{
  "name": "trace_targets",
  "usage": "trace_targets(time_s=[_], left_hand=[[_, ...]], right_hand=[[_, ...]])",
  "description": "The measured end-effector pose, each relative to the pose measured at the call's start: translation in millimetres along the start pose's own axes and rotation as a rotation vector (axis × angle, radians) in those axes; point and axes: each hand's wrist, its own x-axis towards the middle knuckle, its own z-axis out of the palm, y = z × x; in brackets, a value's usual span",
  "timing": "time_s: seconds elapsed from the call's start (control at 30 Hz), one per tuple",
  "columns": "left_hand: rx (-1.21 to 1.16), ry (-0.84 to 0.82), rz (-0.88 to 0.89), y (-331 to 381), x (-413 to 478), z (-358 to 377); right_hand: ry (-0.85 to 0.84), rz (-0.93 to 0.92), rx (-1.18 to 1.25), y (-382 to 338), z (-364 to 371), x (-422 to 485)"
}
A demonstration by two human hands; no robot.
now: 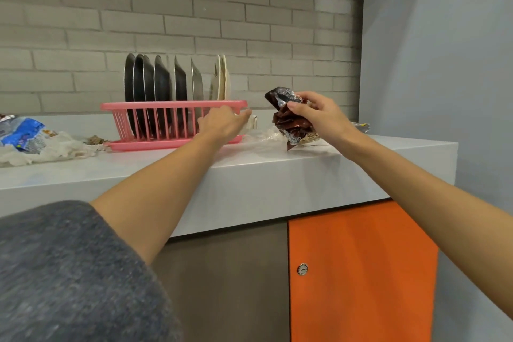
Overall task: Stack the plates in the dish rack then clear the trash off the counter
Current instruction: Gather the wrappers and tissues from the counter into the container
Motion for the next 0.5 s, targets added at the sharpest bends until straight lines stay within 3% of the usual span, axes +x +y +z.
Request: trace_targets(time_s=[0.23, 0.5], left_hand=[[-0.364, 0.24, 0.086, 24.3, -12.5, -14.2], [-0.659, 0.203, 0.307, 48.0, -99.0, -38.8]], right_hand=[[0.066, -0.063, 0.201, -14.5, -4.7, -32.6], [0.043, -0.071, 0.401, -9.3, -5.8, -91.6]])
